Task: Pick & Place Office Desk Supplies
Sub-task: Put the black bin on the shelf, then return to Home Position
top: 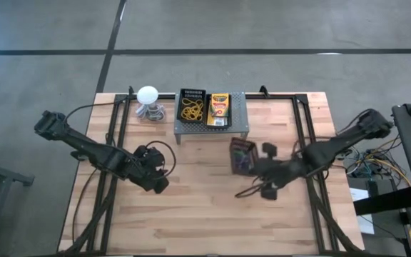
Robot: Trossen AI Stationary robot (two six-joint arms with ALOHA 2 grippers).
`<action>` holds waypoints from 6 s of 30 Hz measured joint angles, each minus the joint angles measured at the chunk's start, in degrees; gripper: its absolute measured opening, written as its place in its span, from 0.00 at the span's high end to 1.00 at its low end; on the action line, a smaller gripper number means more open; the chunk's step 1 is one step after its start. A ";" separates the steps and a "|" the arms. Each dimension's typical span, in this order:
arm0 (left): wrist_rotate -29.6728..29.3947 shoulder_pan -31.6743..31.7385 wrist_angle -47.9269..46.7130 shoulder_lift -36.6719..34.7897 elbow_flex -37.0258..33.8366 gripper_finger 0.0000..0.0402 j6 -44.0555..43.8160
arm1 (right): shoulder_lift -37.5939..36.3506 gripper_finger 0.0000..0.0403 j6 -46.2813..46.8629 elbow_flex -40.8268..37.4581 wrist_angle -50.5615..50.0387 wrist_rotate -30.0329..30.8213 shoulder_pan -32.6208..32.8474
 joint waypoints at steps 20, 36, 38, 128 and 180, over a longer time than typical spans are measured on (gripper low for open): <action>-2.30 0.04 0.46 0.00 0.01 0.59 0.11 | -1.29 0.98 -15.36 5.41 -16.00 8.52 -15.59; -2.58 0.04 0.42 0.00 0.02 0.59 0.22 | 11.33 0.98 -36.22 11.22 -14.68 4.97 -32.23; -2.58 0.04 0.39 0.00 0.02 0.59 0.24 | 12.15 0.98 -37.48 12.18 -14.56 3.83 -32.63; -16.41 0.11 -0.20 -0.31 3.56 0.59 20.49 | -55.63 0.73 -22.09 -41.92 31.87 -13.67 -27.92; -4.41 3.25 63.67 -66.51 -49.87 0.59 45.15 | -58.44 0.73 -14.47 -60.84 44.84 -13.61 -27.92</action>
